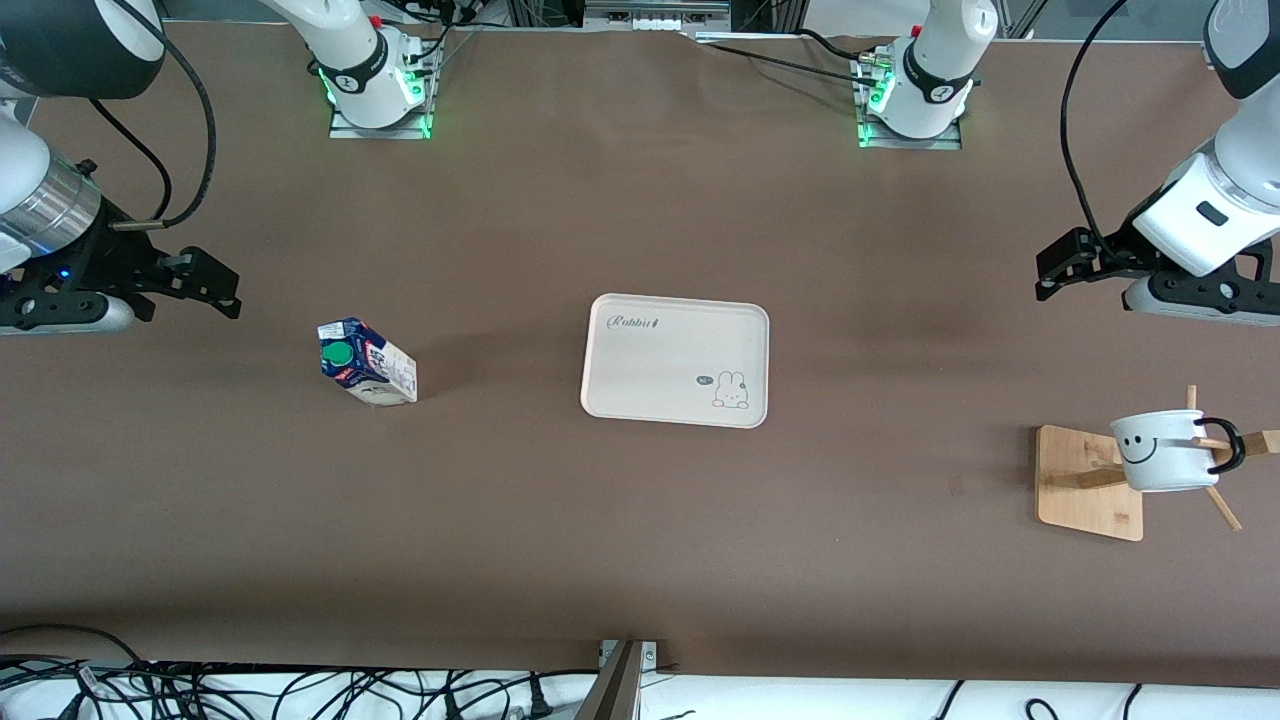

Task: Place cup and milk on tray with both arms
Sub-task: 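Reach the right gripper down to the milk carton and grasp it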

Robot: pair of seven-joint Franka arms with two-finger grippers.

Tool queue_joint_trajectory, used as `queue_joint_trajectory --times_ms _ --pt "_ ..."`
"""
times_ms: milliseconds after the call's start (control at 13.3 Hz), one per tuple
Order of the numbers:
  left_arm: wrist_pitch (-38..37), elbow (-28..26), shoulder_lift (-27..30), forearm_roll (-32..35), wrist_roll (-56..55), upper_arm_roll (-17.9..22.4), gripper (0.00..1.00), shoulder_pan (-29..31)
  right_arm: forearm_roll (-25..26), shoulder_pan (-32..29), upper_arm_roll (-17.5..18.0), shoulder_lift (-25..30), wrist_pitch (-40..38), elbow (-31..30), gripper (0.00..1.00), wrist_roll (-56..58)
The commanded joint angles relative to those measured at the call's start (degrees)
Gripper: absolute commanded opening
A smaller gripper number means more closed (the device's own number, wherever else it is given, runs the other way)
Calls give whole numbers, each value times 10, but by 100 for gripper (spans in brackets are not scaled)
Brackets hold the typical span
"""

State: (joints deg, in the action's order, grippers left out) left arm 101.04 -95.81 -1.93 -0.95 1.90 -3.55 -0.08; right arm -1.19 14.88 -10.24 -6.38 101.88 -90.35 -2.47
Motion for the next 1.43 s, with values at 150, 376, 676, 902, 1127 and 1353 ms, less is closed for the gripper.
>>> queue_joint_trajectory --times_ms 150,376,676,902,1127,1353 --pt "-14 20 -9 11 11 0 100 0 0 -1 4 4 -8 -4 100 -17" --pt "-14 20 -9 11 11 -1 100 0 7 2 5 -20 8 1 100 -7" --pt "-14 20 -9 11 11 0 100 0 8 26 9 -91 10 7 100 -6" --pt "-14 20 -9 11 11 -1 100 0 1 49 8 -91 -12 3 100 -69" --pt "-14 20 -9 11 11 -1 100 0 0 48 7 -90 -13 -12 100 -59" --pt "-14 20 -9 11 10 -1 100 0 -3 39 4 -98 37 -56 100 -2"
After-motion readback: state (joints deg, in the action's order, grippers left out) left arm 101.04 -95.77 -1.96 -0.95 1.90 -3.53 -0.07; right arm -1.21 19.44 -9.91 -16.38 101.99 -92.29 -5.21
